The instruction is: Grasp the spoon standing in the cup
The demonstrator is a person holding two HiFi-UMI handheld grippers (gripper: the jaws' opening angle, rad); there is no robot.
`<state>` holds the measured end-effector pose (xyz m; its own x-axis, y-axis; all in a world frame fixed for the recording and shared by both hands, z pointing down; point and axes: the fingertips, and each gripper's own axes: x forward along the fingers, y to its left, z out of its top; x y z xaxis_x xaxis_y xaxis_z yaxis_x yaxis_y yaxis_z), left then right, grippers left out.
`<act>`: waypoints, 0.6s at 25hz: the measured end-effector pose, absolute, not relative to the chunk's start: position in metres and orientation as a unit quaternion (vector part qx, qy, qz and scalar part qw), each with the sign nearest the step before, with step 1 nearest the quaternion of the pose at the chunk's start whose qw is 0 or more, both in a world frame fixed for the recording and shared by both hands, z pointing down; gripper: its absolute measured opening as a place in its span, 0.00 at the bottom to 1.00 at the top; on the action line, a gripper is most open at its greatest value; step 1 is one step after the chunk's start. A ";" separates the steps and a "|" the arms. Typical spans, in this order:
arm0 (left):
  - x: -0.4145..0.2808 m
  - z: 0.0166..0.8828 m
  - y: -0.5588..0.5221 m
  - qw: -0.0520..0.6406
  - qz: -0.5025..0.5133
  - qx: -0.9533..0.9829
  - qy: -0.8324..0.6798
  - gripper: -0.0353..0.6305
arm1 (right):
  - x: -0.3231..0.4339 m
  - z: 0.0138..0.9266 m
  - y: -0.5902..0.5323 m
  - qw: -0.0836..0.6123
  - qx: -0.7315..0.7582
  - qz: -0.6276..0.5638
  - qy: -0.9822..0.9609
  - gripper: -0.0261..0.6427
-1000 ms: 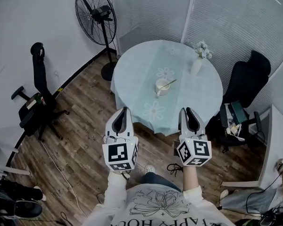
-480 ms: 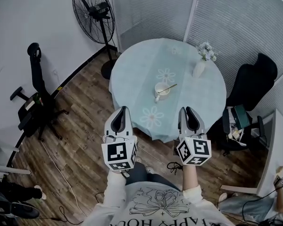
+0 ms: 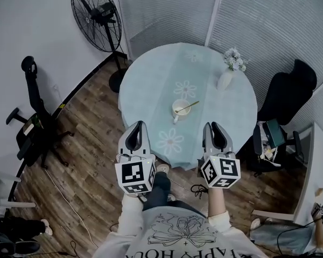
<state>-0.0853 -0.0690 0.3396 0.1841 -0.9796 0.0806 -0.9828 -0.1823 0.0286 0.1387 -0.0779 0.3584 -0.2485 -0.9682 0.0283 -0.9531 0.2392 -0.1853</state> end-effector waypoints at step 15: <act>-0.082 0.359 -0.195 0.047 0.033 0.797 -0.601 0.06 | 0.140 0.385 -0.189 0.026 -0.641 -0.098 0.761 0.16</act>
<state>-0.0815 -0.1954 0.3591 0.2748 -0.9552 0.1094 -0.9615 -0.2727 0.0343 0.1399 -0.1892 0.3851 -0.1758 -0.9807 0.0861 -0.9706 0.1581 -0.1814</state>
